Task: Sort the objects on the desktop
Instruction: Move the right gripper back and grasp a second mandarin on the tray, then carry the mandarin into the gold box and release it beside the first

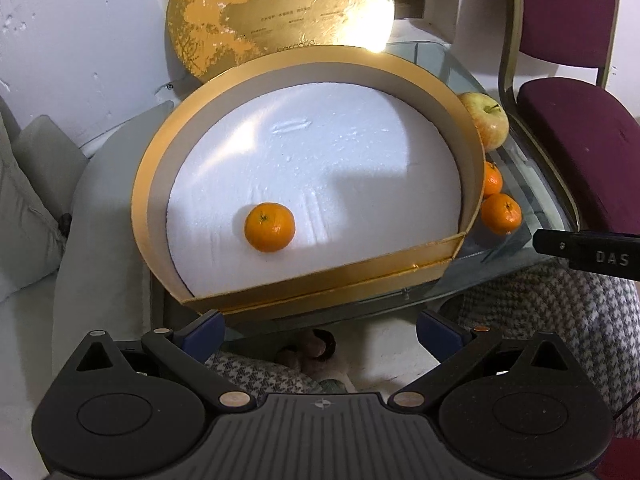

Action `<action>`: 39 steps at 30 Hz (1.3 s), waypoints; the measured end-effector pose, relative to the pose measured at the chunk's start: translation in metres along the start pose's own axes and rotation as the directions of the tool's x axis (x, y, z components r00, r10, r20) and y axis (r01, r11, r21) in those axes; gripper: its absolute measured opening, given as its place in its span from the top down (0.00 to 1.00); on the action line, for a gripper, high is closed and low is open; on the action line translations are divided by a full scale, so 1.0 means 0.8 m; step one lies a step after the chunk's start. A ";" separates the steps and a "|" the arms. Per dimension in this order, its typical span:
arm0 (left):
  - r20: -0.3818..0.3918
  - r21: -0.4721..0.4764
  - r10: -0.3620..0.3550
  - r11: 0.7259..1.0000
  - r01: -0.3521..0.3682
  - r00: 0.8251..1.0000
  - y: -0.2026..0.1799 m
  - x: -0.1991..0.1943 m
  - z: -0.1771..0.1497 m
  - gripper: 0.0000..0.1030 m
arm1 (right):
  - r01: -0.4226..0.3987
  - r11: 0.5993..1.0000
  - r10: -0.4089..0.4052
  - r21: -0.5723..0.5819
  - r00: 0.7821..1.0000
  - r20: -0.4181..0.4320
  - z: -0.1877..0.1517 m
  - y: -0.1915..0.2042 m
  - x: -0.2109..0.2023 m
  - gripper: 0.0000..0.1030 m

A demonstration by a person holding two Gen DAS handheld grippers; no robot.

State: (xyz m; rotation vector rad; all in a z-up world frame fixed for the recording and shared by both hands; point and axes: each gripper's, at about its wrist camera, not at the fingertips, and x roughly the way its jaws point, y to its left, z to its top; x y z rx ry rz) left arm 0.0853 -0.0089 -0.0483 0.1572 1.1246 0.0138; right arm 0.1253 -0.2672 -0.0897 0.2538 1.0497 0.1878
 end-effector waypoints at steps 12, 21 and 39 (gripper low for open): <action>-0.030 -0.052 0.004 0.999 -0.005 1.000 0.016 0.028 0.019 0.01 | 0.032 0.997 -0.037 -0.068 0.997 -0.062 0.037 0.006 0.078 0.34; -0.051 -0.072 0.000 0.997 -0.003 0.999 0.025 0.038 0.018 0.01 | 0.037 0.996 -0.046 -0.083 0.992 -0.114 0.048 0.004 0.111 0.40; -0.005 -0.095 -0.023 0.995 0.022 1.000 0.037 0.014 0.000 0.01 | 0.053 0.995 -0.061 -0.086 0.994 -0.094 0.038 0.011 0.086 0.54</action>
